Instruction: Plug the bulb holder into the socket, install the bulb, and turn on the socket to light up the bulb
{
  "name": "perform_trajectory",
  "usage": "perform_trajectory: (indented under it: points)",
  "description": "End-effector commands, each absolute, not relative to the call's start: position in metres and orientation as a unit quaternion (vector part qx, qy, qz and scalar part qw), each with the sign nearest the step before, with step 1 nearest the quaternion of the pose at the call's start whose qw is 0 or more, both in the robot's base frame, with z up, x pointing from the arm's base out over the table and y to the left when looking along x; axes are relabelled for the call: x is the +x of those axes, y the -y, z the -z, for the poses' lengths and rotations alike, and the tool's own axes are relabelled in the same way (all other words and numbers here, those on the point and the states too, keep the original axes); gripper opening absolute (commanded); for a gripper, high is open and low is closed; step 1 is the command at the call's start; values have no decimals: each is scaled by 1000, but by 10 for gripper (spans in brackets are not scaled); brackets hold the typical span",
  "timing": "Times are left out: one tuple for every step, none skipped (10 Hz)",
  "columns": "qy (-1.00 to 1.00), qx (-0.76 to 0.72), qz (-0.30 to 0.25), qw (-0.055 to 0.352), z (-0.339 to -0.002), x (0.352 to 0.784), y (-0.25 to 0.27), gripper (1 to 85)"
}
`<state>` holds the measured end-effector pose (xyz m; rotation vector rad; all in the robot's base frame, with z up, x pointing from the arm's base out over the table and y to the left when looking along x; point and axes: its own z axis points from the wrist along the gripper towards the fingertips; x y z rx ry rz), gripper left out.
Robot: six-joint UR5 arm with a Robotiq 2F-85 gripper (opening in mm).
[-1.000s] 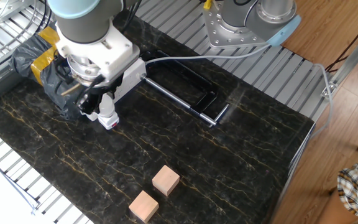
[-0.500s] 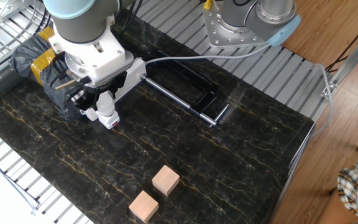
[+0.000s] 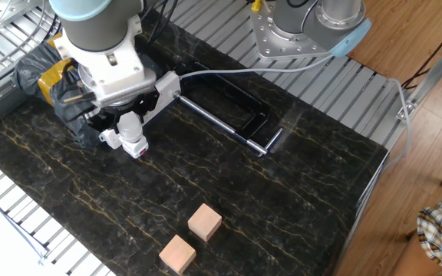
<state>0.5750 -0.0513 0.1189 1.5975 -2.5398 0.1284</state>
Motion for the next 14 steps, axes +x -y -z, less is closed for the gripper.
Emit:
perform_trajectory:
  points:
    - [883,464,-27,63,-121,575,50,13]
    - [892,446,-26,63,-121,575,52,13]
    - [900,430,-29,63,-121,576,54,13]
    - [909,411,-31,62,-121,576,55,13]
    - [919,387,-33,62,-121,576,55,13]
    - [931,359,-37,62,-121,576,56,13]
    - [939,337,-40,62,-121,577,57,13]
    - [945,318,-42,61,-120,577,58,13]
    - [951,300,-44,60,-118,578,58,13]
    - [956,285,-44,62,-117,577,58,13]
    - [961,265,-40,62,-116,577,55,13]
    - [965,250,-46,63,-116,578,55,13]
    - [969,236,-48,60,-116,580,54,13]
    - [972,220,-49,59,-117,580,52,13]
